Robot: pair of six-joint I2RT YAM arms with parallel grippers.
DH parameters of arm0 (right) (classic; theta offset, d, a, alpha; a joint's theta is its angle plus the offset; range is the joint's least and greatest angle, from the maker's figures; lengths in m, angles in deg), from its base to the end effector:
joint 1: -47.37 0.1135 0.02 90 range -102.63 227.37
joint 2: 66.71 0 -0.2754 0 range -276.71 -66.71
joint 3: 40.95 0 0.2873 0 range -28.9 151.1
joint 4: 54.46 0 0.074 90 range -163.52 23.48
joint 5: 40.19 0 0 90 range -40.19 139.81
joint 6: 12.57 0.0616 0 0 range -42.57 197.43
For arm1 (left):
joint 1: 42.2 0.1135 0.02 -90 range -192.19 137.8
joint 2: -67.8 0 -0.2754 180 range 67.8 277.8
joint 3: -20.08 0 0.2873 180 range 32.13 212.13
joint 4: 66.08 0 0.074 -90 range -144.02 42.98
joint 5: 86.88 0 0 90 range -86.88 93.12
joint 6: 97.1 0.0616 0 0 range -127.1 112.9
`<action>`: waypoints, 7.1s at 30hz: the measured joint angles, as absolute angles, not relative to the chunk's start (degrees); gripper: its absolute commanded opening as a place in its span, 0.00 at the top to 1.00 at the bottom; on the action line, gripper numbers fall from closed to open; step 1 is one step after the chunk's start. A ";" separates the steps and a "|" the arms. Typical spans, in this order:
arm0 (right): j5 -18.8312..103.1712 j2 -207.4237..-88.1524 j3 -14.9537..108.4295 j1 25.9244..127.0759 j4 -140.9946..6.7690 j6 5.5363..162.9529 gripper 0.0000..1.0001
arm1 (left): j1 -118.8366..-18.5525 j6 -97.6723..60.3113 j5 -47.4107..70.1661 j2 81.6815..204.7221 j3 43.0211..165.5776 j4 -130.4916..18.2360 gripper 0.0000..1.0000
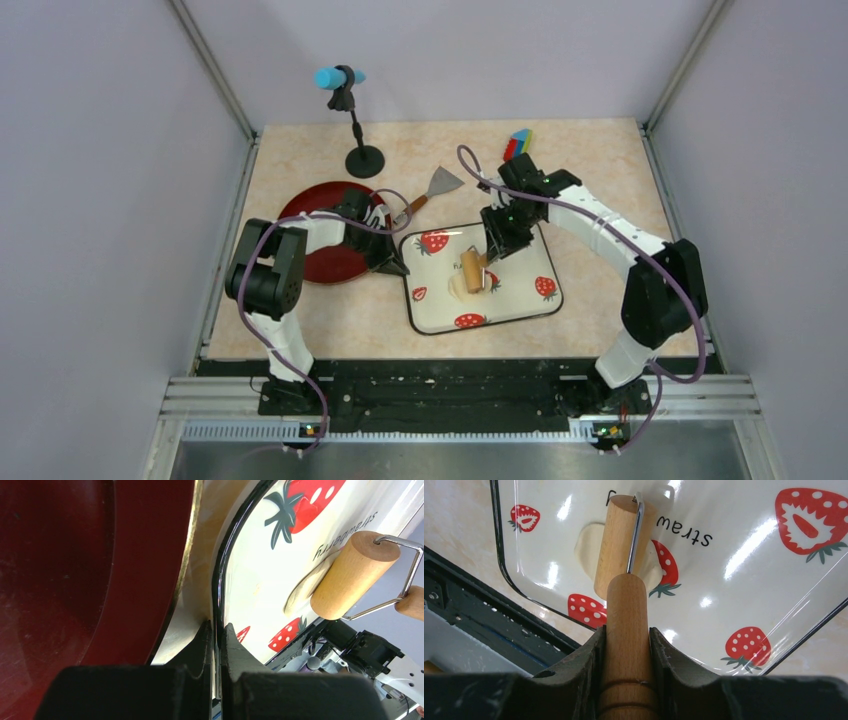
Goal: Roll out the dumpling wrappers from the dough
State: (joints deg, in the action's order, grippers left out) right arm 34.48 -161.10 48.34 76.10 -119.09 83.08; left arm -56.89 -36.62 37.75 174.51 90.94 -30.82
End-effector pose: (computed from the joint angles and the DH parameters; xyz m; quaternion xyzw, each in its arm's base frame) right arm 0.3197 0.1938 0.2374 -0.2182 0.9512 0.1770 0.1278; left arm 0.3514 -0.1283 0.0910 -0.0731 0.9402 -0.3310 0.0347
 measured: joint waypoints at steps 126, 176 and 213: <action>23.72 -174.30 62.28 83.16 -120.91 78.86 1.00 | -51.63 -35.15 25.84 166.93 88.07 -24.35 1.00; 25.45 -178.67 72.38 90.88 -121.94 76.74 1.00 | -52.85 -36.36 25.64 168.20 89.45 -23.54 1.00; 22.26 -172.07 52.31 74.97 -118.02 85.20 1.00 | -54.12 -37.86 26.34 168.46 89.06 -25.88 1.00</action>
State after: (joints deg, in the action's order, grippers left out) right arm 22.26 -172.07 52.31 74.97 -118.02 85.20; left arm -54.12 -37.86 26.34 168.46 89.06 -25.88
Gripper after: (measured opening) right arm 0.344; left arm 0.044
